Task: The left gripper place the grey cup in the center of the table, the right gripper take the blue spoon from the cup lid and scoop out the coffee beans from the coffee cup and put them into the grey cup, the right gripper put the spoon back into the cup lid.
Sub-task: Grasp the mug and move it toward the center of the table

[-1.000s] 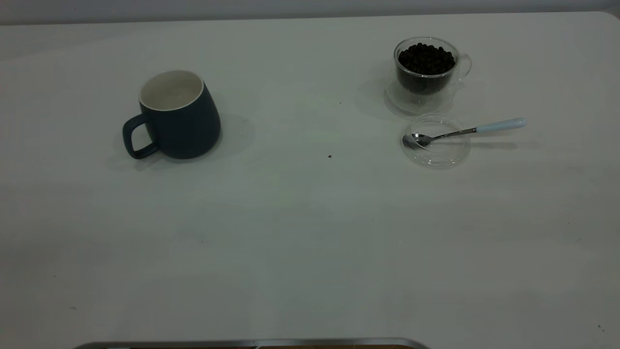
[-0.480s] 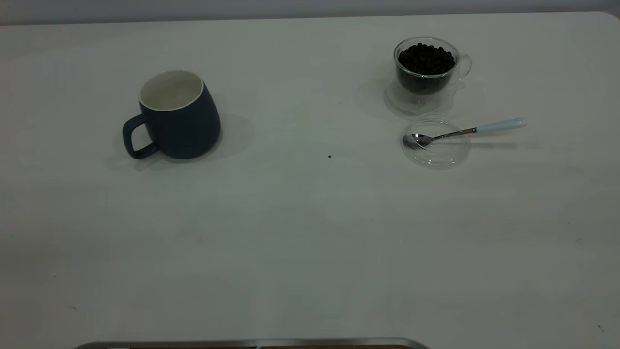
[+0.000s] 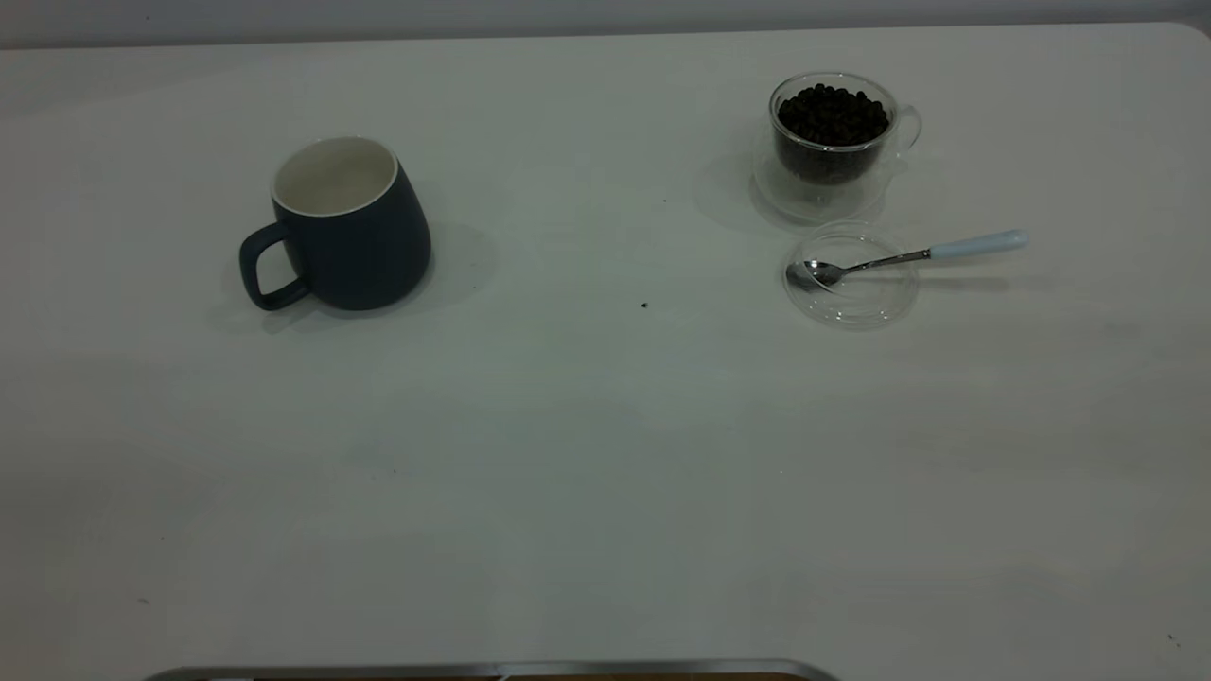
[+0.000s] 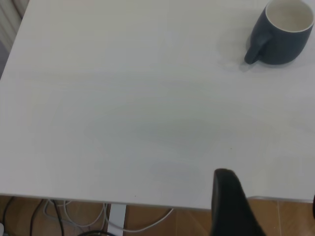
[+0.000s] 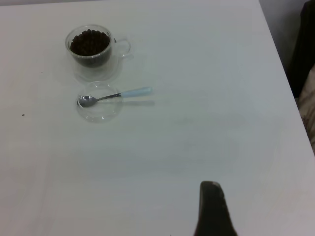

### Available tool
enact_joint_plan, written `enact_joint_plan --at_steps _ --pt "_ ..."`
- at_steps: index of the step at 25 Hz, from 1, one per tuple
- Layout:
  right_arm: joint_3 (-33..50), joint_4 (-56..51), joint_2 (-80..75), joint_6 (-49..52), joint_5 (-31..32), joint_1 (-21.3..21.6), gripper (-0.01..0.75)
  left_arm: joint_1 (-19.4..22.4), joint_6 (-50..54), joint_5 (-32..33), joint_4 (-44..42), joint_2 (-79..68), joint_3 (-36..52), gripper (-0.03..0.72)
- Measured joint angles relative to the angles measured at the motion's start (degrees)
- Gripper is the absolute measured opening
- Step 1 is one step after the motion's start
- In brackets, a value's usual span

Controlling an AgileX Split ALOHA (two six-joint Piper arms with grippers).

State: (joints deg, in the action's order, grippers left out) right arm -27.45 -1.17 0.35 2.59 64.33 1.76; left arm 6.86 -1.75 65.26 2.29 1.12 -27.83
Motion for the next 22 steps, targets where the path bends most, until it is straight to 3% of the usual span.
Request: enact_joint_plan --at_steps 22 --pt "0.00 0.00 0.00 0.00 0.00 0.00 0.548 0.00 1.39 -0.26 -2.78 -1.20 0.00 0.466"
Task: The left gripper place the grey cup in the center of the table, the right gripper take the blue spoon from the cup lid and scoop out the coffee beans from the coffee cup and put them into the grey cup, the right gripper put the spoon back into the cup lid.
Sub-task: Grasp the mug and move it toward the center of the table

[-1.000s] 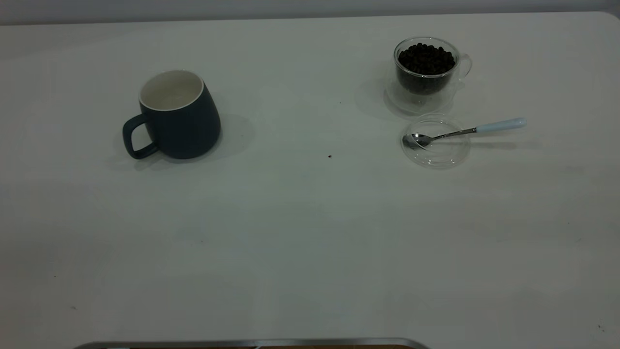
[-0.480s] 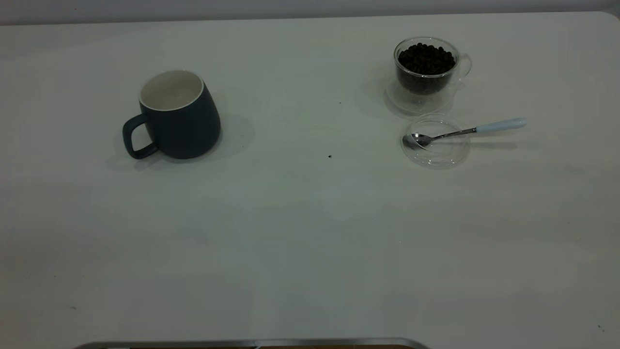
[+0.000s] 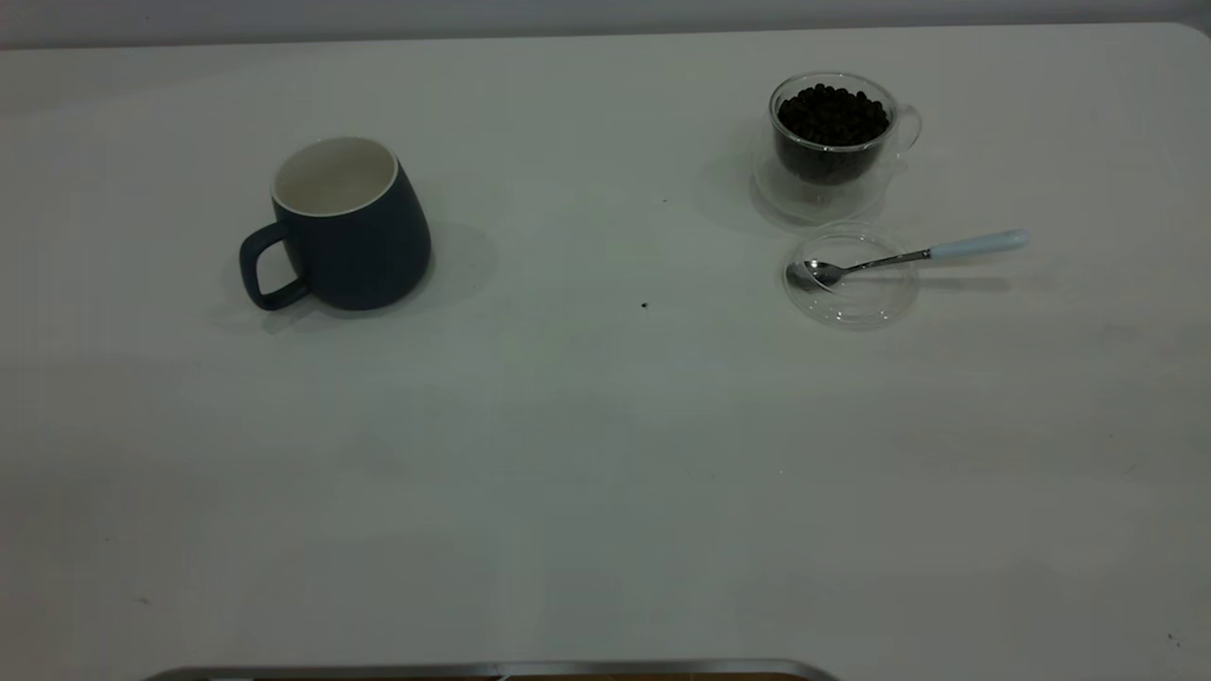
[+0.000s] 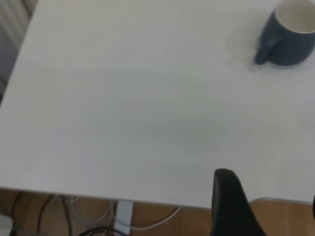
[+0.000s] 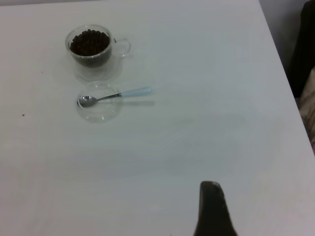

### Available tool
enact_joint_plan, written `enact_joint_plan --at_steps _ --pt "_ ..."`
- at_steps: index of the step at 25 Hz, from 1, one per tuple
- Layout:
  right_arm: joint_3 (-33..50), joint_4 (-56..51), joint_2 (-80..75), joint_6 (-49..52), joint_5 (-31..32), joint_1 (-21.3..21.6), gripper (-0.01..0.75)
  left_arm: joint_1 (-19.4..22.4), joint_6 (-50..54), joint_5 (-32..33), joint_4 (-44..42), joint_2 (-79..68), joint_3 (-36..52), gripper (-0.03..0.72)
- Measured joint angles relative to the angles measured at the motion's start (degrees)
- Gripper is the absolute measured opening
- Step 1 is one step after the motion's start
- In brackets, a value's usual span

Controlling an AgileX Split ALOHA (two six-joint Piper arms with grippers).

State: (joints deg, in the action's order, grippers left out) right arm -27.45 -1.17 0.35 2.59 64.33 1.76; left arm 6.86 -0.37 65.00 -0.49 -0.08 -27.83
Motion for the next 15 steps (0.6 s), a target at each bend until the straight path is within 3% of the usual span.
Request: enact_joint_plan --at_steps 4,10,15 --pt "0.00 0.00 0.00 0.00 0.00 0.00 0.548 0.00 1.30 -3.23 -3.93 -9.24 -0.54 0.466" --pt "0.00 0.00 0.00 0.00 0.00 0.00 0.548 0.00 4.12 -17.45 -6.44 -32.45 -3.47 0.466" --pt "0.00 0.00 0.00 0.00 0.00 0.00 0.548 0.00 4.18 -23.00 -7.04 -49.36 -9.50 0.466"
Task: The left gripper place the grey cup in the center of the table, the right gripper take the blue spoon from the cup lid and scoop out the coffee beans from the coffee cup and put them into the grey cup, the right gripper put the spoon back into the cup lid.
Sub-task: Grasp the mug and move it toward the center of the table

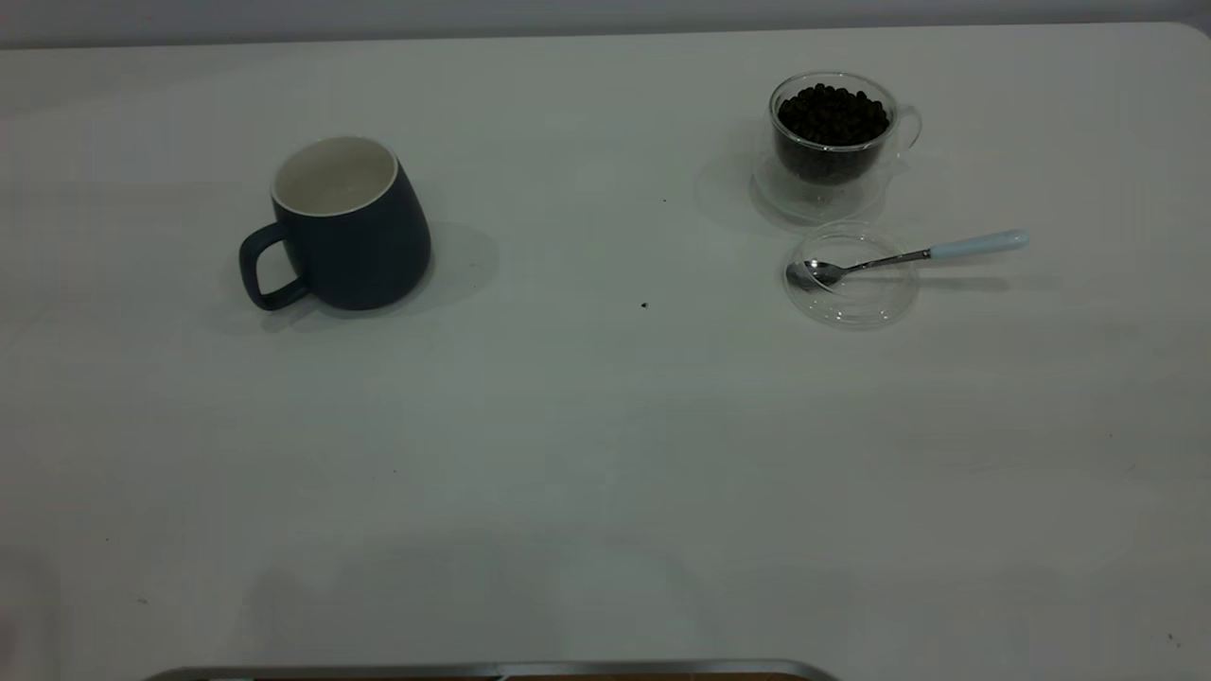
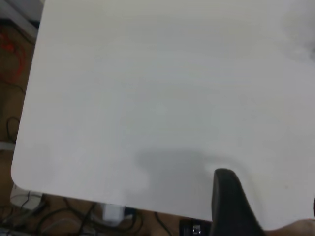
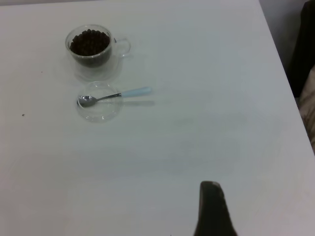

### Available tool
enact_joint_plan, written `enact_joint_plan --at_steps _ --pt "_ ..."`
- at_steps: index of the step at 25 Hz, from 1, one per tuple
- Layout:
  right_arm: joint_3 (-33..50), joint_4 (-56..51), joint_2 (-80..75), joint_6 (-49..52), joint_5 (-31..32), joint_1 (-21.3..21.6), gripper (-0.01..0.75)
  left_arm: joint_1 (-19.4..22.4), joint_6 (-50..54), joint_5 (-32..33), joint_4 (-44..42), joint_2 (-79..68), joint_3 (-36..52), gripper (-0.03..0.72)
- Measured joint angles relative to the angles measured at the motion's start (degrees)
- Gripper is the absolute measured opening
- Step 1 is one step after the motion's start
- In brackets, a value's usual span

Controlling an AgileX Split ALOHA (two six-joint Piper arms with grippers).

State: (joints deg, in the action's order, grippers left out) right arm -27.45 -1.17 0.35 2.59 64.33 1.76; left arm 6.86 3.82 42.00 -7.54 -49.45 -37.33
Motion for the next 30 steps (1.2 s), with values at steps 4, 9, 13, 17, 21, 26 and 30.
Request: enact_joint_plan --at_steps 4,9,13,17,21,26,30 --pt "0.00 0.00 0.00 0.00 0.00 0.00 0.548 0.00 0.12 -3.35 -1.45 -8.64 -2.40 0.466" --pt "0.00 0.00 0.00 0.00 0.00 0.00 0.548 5.19 2.72 -5.25 -2.69 -14.75 -2.72 0.466" --pt "0.00 0.00 0.00 0.00 0.00 0.00 0.548 12.72 4.39 -7.10 -2.10 -18.18 -2.72 0.466" --pt "0.00 0.00 0.00 0.00 0.00 0.00 0.548 15.48 3.61 -8.15 -1.23 -23.76 -2.89 0.466" --pt "0.00 0.00 0.00 0.00 0.00 0.00 0.548 15.51 0.65 -11.57 -0.89 -30.54 -3.15 0.466" --pt "0.00 0.00 0.00 0.00 0.00 0.00 0.548 15.26 -5.50 -15.43 -0.71 -41.00 -7.64 0.466" --pt "0.00 0.00 0.00 0.00 0.00 0.00 0.548 13.20 -9.14 -15.46 0.05 -48.03 -13.04 0.485"
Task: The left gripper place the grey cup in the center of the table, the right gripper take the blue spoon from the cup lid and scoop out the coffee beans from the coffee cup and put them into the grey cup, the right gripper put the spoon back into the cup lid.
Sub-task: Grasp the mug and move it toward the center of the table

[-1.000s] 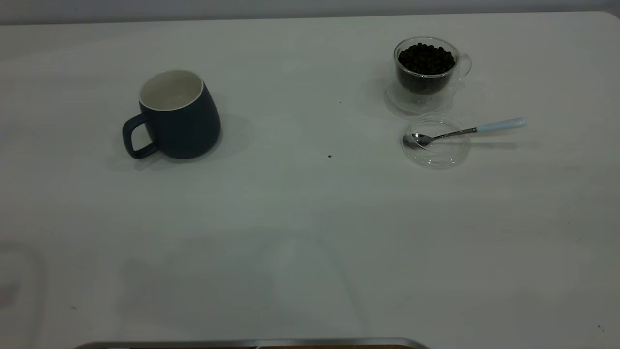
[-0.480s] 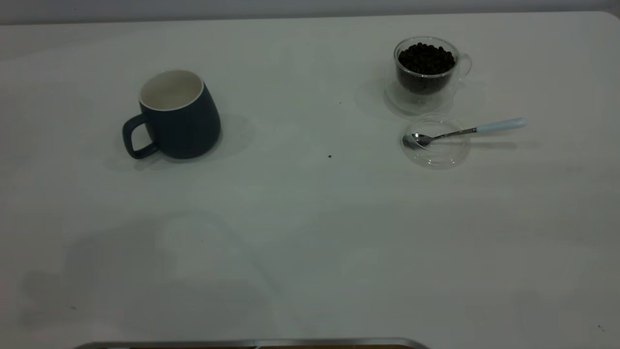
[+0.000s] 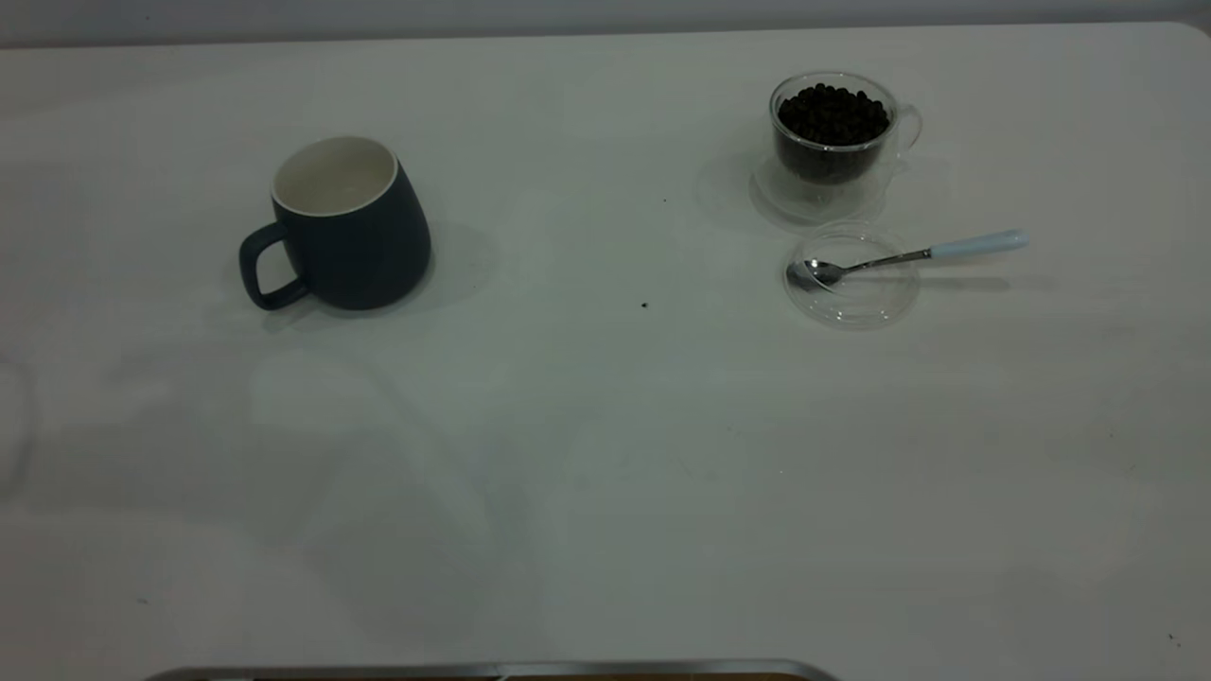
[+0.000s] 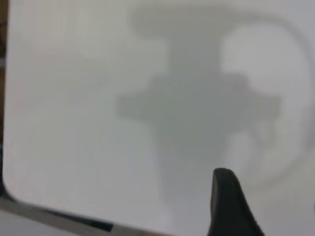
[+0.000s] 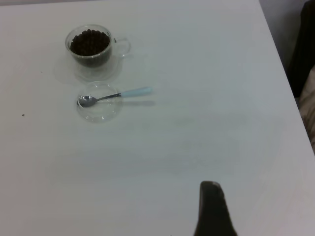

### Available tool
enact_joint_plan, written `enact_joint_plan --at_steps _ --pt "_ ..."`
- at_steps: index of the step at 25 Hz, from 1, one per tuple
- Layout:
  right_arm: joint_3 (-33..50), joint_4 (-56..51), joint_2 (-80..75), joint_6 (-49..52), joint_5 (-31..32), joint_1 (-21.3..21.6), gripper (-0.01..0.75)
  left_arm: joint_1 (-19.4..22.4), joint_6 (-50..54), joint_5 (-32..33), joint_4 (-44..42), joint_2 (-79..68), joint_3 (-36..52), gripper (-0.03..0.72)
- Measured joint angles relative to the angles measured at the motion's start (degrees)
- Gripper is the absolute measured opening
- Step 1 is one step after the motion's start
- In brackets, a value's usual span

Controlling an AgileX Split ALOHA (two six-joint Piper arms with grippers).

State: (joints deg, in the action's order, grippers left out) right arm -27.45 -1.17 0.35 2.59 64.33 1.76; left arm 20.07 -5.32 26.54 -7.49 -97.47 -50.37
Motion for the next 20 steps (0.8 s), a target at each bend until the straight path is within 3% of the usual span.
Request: enact_joint_plan --at_steps 5,11,20 --pt "0.00 0.00 0.00 0.00 0.00 0.00 0.548 -3.03 -1.65 1.09 0.16 -8.97 -8.78 0.550" --pt "0.00 0.00 0.00 0.00 0.00 0.00 0.548 -6.64 -7.03 4.52 -0.48 -19.24 -20.39 0.563" --pt "0.00 0.00 0.00 0.00 0.00 0.00 0.548 -16.49 -26.76 2.85 -0.48 -32.20 -31.90 0.565"
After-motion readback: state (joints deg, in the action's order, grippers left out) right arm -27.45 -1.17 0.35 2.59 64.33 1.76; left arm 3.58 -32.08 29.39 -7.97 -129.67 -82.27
